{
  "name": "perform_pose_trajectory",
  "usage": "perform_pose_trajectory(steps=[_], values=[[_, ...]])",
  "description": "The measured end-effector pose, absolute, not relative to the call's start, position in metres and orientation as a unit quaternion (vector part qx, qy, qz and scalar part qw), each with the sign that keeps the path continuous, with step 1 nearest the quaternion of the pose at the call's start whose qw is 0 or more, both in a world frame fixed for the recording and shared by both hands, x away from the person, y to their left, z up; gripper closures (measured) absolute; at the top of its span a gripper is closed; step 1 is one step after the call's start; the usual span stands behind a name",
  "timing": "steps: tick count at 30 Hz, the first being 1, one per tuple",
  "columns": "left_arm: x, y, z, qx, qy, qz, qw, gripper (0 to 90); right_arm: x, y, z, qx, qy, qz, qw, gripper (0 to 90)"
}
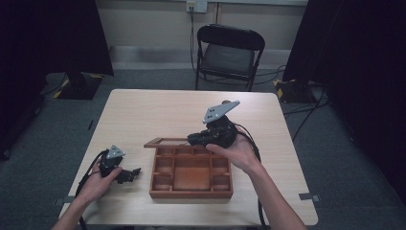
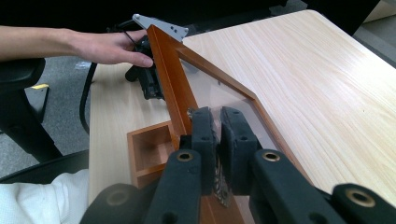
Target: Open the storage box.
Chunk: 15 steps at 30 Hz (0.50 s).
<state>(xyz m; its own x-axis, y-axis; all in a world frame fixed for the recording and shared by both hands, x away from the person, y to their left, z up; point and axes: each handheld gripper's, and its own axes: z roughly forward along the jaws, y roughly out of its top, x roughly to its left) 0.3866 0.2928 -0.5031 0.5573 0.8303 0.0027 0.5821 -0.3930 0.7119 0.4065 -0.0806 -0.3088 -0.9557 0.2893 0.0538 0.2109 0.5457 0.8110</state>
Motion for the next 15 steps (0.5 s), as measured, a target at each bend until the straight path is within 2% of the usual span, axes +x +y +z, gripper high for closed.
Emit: perform_pose_trajectory(steps=[15], values=[[0.3866, 0.2929, -0.5031, 0.814, 0.434, 0.183, 0.34, 0.0, 0.4062, -0.0806, -0.3089, 0.143, 0.878, 0.454, 0.043, 84.8]])
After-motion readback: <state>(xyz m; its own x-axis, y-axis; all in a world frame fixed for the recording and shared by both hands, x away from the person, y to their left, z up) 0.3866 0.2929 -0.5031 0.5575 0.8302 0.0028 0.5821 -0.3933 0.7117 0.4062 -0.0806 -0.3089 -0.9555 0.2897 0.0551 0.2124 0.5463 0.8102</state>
